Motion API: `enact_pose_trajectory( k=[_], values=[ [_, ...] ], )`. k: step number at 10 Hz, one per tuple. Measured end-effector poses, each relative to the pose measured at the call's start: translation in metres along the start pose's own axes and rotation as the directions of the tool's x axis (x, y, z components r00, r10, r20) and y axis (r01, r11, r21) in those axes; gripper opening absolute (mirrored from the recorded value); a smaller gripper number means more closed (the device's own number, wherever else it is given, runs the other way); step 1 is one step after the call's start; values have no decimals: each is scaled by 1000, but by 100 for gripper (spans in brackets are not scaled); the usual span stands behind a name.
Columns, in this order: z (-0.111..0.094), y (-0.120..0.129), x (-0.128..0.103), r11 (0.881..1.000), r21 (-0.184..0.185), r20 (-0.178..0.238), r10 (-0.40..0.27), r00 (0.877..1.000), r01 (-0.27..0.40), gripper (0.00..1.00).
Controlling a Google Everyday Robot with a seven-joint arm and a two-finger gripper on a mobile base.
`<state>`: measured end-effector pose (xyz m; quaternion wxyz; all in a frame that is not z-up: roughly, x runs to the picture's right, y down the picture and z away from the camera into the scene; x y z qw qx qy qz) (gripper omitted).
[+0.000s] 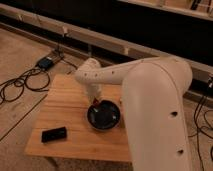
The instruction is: Place the pepper in the ceramic bowl
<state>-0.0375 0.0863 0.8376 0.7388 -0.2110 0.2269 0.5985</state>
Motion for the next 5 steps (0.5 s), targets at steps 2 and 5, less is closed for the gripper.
enact_pose_trajectory(
  k=[2,5],
  values=[
    [4,-19,20,999,-2,-23,46,999,-47,2],
    [13,-33,51,997,-17,-70,73,995,-74,31]
  ],
)
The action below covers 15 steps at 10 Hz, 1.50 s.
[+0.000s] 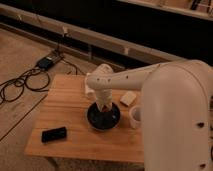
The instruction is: Place the pepper in the ceramic bowl
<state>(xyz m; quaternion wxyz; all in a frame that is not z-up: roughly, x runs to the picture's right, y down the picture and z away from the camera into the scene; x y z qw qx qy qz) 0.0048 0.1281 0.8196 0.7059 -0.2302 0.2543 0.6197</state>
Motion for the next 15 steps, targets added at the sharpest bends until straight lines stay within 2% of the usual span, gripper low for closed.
enact_pose_trajectory(
  k=[4,5,10,15],
  values=[
    [9,-4,16,1000,-23,-39,-8,999,7,73],
    [11,-3,18,1000,-27,-47,-12,999,11,79],
    [14,-8,18,999,-44,-70,-14,997,11,80],
    [3,-12,8,997,-71,-47,0,999,-3,80]
  ],
)
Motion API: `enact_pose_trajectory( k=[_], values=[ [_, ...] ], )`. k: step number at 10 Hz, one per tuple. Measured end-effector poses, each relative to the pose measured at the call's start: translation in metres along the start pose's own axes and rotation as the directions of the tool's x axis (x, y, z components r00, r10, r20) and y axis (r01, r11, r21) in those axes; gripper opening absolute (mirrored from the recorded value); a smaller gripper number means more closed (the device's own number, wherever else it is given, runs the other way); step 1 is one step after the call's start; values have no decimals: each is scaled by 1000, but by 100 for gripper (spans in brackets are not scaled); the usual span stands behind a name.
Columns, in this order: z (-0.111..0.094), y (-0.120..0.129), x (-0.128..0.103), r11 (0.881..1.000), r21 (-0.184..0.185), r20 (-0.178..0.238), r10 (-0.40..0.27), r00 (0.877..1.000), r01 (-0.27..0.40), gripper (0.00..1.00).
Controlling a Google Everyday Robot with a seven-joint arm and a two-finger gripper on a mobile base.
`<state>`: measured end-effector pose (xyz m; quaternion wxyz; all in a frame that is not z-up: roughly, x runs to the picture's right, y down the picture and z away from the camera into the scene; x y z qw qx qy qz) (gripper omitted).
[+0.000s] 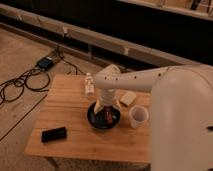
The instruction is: Place the pepper in the ceramic bowl
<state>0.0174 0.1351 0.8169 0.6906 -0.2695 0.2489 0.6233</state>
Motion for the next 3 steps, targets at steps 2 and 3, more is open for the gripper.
enact_pose_trajectory(
  k=[2,3],
  values=[
    [0,3,0,1000,-1,1,-4,1000,4,80],
    [0,3,0,1000,-1,1,-5,1000,5,80]
  ],
)
